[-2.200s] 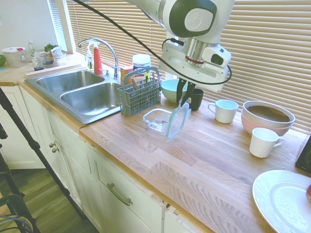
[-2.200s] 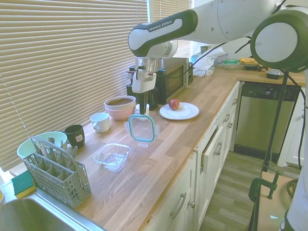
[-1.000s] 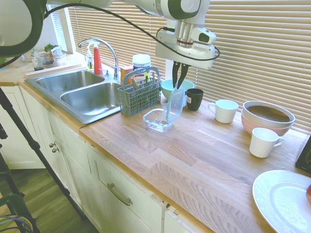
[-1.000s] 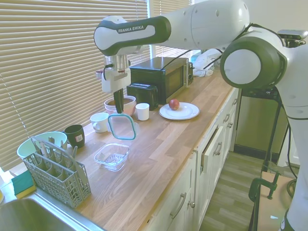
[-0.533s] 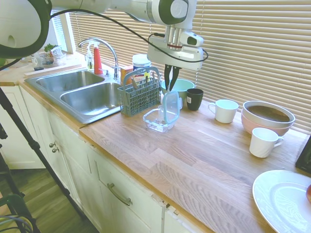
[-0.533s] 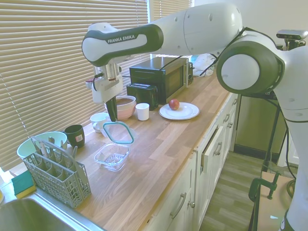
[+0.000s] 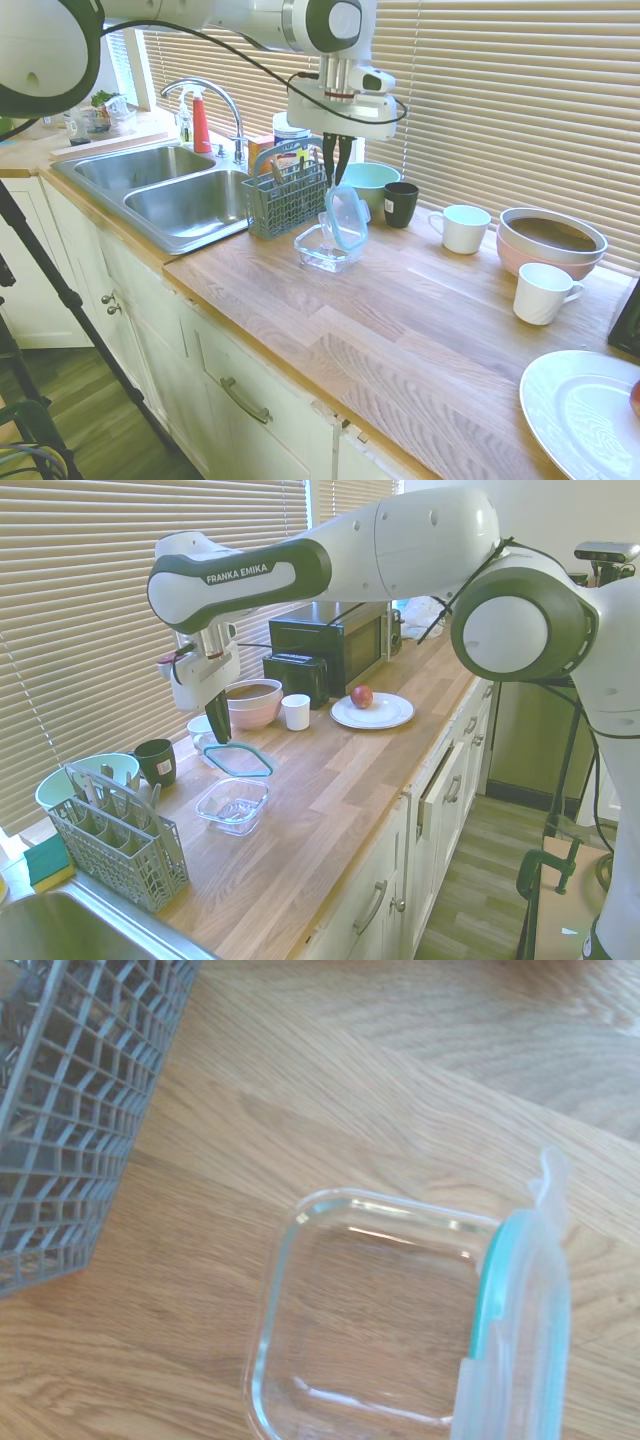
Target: Cover the lid of the food container
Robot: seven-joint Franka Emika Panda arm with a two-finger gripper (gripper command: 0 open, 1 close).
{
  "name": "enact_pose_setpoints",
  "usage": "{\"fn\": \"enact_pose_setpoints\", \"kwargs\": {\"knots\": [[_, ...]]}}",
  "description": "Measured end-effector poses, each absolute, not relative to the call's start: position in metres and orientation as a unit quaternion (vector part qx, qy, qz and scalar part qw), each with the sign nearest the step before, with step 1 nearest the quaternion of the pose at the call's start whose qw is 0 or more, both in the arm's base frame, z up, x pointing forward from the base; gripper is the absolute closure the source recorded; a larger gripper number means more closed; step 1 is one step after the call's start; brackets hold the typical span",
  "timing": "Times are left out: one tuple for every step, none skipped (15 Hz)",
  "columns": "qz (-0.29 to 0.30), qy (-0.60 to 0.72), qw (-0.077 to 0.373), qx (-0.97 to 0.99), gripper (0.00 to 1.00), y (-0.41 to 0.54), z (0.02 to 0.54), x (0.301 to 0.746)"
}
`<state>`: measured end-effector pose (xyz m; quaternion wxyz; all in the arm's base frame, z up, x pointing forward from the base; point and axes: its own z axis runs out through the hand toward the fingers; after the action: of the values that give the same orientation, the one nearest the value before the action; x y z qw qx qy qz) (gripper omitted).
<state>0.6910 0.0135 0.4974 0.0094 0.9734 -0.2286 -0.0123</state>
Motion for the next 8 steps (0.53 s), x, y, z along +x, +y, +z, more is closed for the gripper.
{"fn": "enact_pose_setpoints", "kwargs": {"knots": [[-0.012,-0.227,0.013,0.974,1.00,0.022,0.494,0.691],[-0.013,-0.225,0.017,0.974,1.00,0.029,0.489,0.690],[-0.015,-0.225,0.020,0.974,1.00,0.035,0.484,0.690],[-0.016,-0.225,0.022,0.974,1.00,0.039,0.478,0.690],[-0.016,-0.226,0.023,0.974,1.00,0.043,0.472,0.690],[-0.016,-0.225,0.024,0.974,1.00,0.048,0.466,0.689],[-0.016,-0.224,0.028,0.974,1.00,0.054,0.461,0.689],[-0.014,-0.223,0.034,0.974,1.00,0.061,0.455,0.688]]}}
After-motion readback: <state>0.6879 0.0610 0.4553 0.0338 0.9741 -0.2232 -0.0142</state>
